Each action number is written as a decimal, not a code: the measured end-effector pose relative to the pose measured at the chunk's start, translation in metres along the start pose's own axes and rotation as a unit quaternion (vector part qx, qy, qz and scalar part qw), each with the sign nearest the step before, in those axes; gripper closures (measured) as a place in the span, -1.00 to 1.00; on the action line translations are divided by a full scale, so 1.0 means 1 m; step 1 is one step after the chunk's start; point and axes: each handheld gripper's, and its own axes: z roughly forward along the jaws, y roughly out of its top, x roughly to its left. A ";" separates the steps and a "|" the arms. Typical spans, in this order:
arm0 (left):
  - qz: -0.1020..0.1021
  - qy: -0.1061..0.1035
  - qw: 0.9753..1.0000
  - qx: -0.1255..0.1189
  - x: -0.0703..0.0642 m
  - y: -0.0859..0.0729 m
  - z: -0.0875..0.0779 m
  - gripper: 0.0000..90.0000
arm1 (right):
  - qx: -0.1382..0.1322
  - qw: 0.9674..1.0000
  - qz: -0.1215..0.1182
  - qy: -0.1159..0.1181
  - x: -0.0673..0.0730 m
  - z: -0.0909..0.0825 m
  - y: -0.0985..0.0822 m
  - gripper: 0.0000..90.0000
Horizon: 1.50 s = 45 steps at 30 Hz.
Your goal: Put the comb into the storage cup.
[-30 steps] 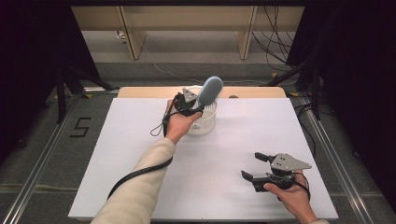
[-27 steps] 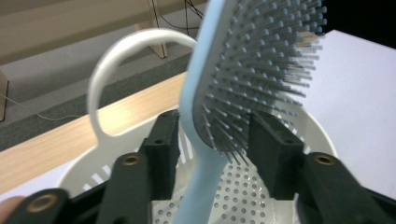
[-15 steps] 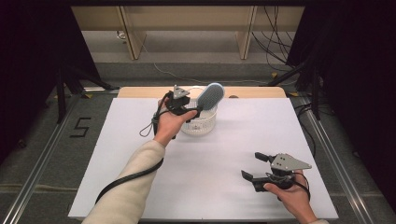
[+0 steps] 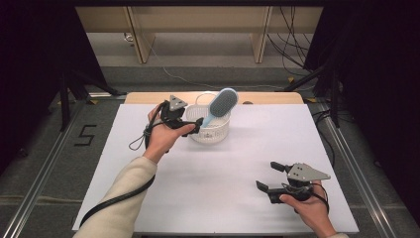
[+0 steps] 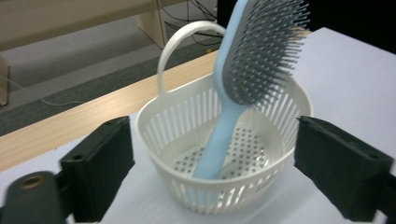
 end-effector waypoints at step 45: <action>0.008 0.008 1.000 0.003 0.016 -0.067 -0.070 -0.89 | -0.001 1.000 0.006 -0.008 -0.002 -0.001 0.000 -0.68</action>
